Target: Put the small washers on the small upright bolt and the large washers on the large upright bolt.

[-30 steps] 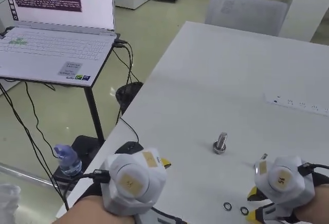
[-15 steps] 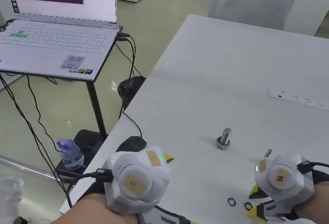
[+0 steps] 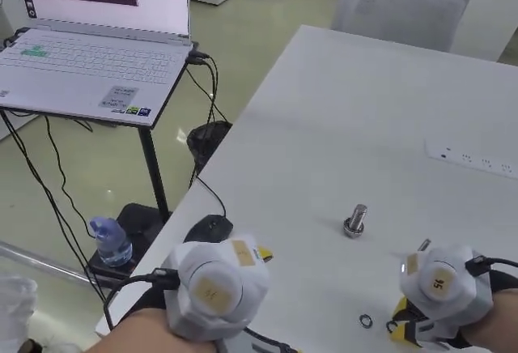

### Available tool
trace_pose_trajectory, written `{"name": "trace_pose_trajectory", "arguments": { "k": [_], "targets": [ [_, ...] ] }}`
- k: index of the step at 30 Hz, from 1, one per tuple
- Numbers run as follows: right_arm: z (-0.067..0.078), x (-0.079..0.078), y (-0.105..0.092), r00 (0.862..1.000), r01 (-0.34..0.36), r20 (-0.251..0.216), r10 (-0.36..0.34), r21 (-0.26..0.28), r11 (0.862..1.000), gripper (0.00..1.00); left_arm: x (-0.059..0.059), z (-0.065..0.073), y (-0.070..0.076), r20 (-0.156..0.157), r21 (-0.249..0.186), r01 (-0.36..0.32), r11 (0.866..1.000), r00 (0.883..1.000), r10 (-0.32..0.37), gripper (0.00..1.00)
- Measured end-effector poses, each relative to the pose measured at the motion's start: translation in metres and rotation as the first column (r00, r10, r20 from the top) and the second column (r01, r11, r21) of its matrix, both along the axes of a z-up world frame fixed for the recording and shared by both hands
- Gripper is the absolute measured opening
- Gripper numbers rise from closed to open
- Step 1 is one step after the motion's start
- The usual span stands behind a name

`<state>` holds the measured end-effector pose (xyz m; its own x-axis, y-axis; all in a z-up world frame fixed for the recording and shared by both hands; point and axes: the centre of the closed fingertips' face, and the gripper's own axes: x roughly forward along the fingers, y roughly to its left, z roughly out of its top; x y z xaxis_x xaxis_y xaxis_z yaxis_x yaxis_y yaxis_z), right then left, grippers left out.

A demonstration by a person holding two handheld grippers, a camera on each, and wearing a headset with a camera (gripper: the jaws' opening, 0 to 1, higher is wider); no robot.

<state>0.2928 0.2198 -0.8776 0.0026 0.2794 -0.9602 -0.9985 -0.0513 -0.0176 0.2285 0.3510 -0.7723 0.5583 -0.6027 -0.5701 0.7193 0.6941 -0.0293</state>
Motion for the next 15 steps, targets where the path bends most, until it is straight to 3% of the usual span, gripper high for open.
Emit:
{"name": "trace_pose_trajectory", "arguments": {
  "k": [9,15],
  "targets": [
    [-0.0006,0.0024,0.0008,1.000,0.026,-0.006,-0.026,-0.031,0.999,0.13,-0.0025,-0.0011,-0.0019,-0.032,0.001,0.010,1.000,0.999,-0.010,0.83],
    [-0.0005,0.0026,0.0005,0.999,0.052,-0.015,-0.052,-0.020,0.998,0.13,-0.0072,-0.0039,-0.0009,-0.050,0.014,0.021,1.000,0.999,-0.020,0.80]
  ]
}}
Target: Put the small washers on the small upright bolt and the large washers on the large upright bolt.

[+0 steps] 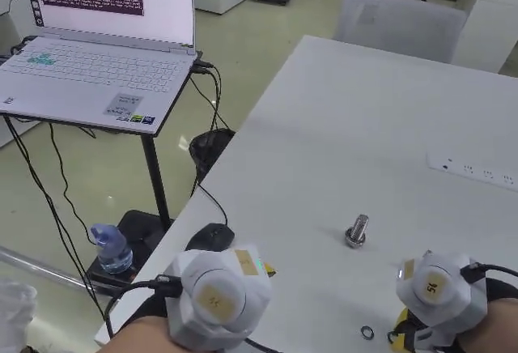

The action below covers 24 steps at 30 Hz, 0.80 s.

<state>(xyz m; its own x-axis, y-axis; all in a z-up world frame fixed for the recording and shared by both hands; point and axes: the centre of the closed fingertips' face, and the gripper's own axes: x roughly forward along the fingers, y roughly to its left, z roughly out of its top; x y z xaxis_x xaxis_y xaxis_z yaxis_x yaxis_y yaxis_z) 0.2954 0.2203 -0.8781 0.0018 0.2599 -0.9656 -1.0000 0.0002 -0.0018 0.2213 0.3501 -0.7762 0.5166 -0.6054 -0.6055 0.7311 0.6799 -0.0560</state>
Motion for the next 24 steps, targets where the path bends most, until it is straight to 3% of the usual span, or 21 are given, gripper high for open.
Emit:
{"name": "trace_pose_trajectory", "arguments": {
  "k": [11,15,24],
  "targets": [
    [0.006,-0.001,-0.001,0.999,0.033,-0.004,-0.032,0.017,0.999,0.13,0.000,-0.003,-0.002,-0.006,0.012,0.014,1.000,1.000,-0.014,0.77],
    [0.014,0.007,-0.008,0.999,0.048,0.000,-0.048,0.015,0.999,0.13,0.005,0.000,-0.004,0.009,0.004,0.022,1.000,1.000,-0.023,0.76],
    [0.038,0.033,-0.035,0.994,0.107,0.006,-0.107,0.007,0.994,0.13,0.019,0.001,-0.010,0.006,0.000,0.019,1.000,1.000,-0.019,0.79]
  ]
}}
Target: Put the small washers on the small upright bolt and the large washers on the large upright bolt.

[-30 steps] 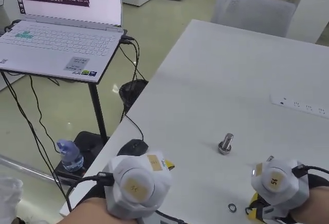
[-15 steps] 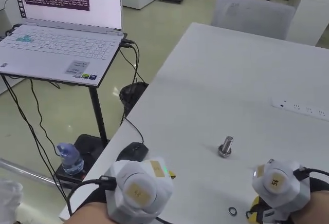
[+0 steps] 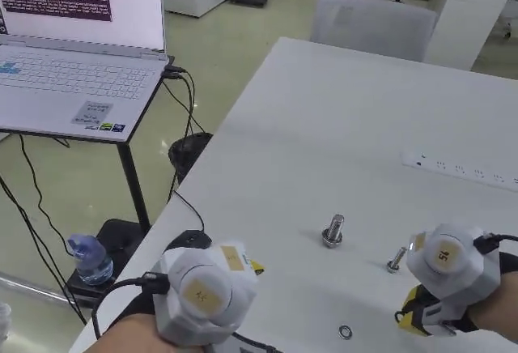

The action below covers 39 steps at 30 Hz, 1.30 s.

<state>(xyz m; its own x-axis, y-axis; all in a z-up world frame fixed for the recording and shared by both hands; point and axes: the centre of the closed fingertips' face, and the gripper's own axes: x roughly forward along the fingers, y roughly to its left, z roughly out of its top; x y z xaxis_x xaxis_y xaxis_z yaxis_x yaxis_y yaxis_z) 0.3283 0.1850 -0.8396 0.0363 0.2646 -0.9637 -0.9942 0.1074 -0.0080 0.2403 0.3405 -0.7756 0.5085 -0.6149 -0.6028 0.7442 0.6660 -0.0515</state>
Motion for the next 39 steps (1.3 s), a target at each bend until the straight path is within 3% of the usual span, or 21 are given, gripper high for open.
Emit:
{"name": "trace_pose_trajectory", "arguments": {
  "k": [6,11,23,31,39],
  "targets": [
    [0.014,0.017,-0.008,0.999,0.043,0.000,-0.043,0.014,0.999,0.13,0.002,-0.006,-0.001,-0.013,-0.005,-0.012,1.000,1.000,0.012,0.81],
    [0.023,0.035,-0.009,0.998,0.058,0.026,-0.058,0.023,0.998,0.13,0.002,-0.009,0.000,-0.017,0.009,-0.015,1.000,1.000,0.015,0.82],
    [0.036,0.073,0.006,0.994,0.084,0.066,-0.086,0.044,0.996,0.13,-0.001,-0.012,0.002,-0.028,0.009,-0.026,1.000,0.999,0.026,0.81],
    [0.035,0.082,0.015,0.993,0.080,0.081,-0.083,0.034,0.996,0.13,0.002,-0.013,0.009,-0.033,0.018,-0.040,0.999,0.999,0.040,0.81],
    [0.029,0.082,0.016,0.994,0.075,0.072,-0.076,0.017,0.997,0.13,0.001,-0.014,0.013,-0.037,0.019,-0.041,0.999,0.998,0.042,0.80]
  ]
}}
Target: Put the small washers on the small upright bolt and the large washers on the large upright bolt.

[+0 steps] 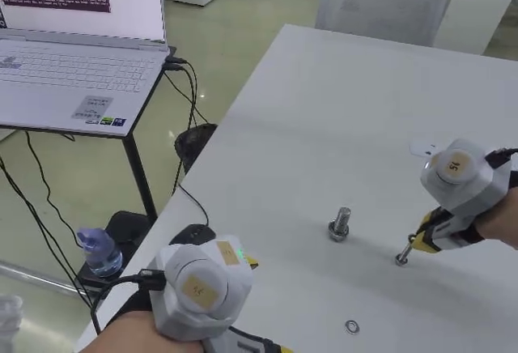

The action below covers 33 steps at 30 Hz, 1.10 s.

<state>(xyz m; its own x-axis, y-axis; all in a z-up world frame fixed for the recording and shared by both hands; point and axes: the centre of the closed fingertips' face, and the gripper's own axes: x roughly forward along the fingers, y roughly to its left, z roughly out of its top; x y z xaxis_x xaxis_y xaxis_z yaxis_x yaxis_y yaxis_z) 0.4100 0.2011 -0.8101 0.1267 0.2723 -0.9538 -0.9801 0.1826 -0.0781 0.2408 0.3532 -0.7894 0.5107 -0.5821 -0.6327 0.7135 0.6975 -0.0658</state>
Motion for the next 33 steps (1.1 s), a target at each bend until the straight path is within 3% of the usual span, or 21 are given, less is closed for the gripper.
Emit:
{"name": "trace_pose_trajectory", "arguments": {
  "k": [21,33],
  "targets": [
    [-0.022,0.003,-0.002,0.999,-0.005,-0.037,0.004,-0.020,1.000,0.13,-0.001,-0.005,0.001,-0.031,0.013,0.019,1.000,0.999,-0.018,0.76],
    [-0.039,0.007,-0.003,0.999,-0.035,-0.041,0.033,-0.045,0.998,0.13,-0.007,-0.011,0.002,-0.055,0.026,0.032,0.999,0.998,-0.031,0.72]
  ]
}}
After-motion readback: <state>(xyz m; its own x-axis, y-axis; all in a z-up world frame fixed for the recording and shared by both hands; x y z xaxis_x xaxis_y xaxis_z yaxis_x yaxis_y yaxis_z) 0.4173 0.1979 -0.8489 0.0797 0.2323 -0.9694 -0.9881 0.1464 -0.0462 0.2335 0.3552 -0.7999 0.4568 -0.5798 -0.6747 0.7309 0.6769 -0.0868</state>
